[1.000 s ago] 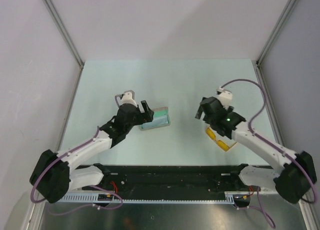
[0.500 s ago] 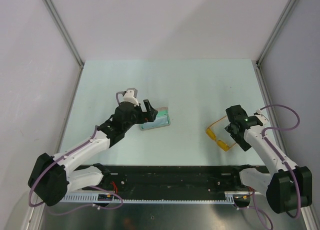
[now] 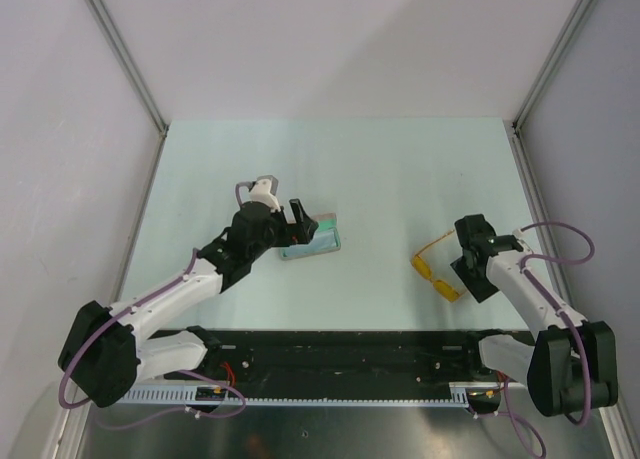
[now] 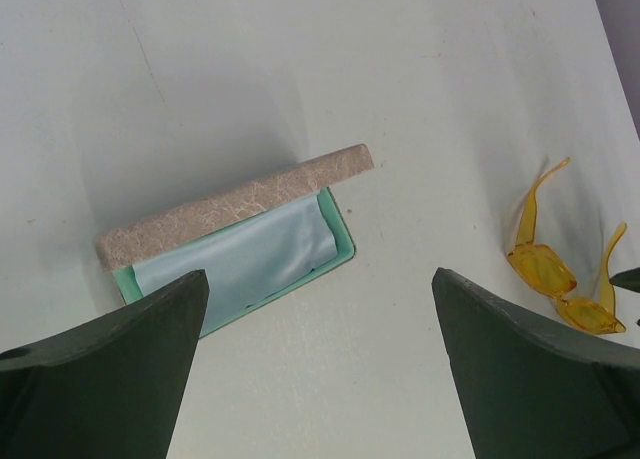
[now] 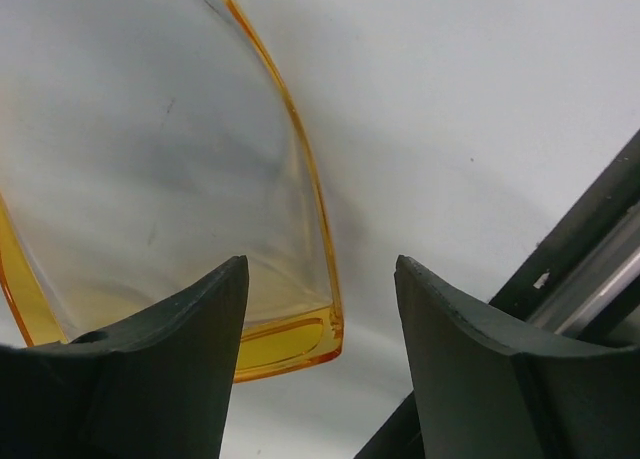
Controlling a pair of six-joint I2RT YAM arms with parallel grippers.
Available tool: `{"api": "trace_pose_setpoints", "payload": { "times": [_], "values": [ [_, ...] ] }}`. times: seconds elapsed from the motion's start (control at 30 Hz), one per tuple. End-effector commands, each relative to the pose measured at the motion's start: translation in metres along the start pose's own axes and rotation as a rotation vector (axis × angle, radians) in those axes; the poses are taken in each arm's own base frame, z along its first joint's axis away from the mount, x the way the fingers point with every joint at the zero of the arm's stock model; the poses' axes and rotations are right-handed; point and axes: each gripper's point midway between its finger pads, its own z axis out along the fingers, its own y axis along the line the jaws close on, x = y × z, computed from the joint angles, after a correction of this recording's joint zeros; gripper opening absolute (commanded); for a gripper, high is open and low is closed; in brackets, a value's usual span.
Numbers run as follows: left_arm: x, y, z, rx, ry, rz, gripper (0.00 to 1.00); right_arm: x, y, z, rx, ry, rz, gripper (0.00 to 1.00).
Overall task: Organize the sunglasses
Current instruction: Pick up the right temple of the sunglasses from the corner of the board.
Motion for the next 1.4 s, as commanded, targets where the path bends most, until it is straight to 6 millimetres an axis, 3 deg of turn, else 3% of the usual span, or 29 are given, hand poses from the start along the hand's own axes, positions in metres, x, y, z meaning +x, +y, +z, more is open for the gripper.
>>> {"api": "trace_pose_setpoints", "payload": {
  "times": [0.0,0.3,0.43,0.57,0.67,0.7,0.87,0.97,1.07,1.23,1.37],
  "values": [
    [-0.025,-0.017,-0.003,0.044,-0.051,-0.001,1.0,0.003,0.008,0.01,-0.015,0.004,0.011,0.66],
    [-0.034,-0.021,-0.008,0.058,-0.075,0.002,1.0,0.008,0.003,0.02,-0.003,0.008,0.012,0.59],
    [-0.035,-0.023,-0.01,0.067,-0.081,0.0,1.0,0.01,0.002,0.026,0.005,0.001,0.013,0.45],
    [-0.038,-0.026,-0.014,0.075,-0.086,0.002,1.0,0.003,0.01,0.029,-0.018,-0.03,0.019,0.38],
    [-0.044,-0.029,-0.018,0.084,-0.092,0.011,1.0,-0.001,0.013,0.032,-0.027,-0.053,0.011,0.23],
    [-0.046,-0.03,-0.019,0.083,-0.097,0.014,1.0,-0.003,0.014,0.032,-0.03,-0.061,-0.001,0.01],
    [-0.057,-0.036,-0.026,0.092,-0.112,-0.001,1.0,-0.005,0.033,0.026,-0.12,-0.067,-0.056,0.0],
    [-0.063,-0.043,-0.03,0.117,-0.117,-0.007,1.0,-0.006,0.061,0.007,-0.29,-0.062,-0.125,0.0],
    [-0.067,-0.052,-0.034,0.154,-0.112,-0.004,1.0,-0.011,0.094,-0.025,-0.501,-0.092,-0.191,0.0],
    [-0.083,-0.074,-0.048,0.238,-0.123,0.01,1.0,-0.021,0.139,-0.088,-0.792,-0.178,-0.378,0.0],
    [-0.098,-0.084,-0.061,0.28,-0.153,0.023,1.0,-0.004,0.167,-0.144,-1.004,-0.242,-0.562,0.0]
  ]
}}
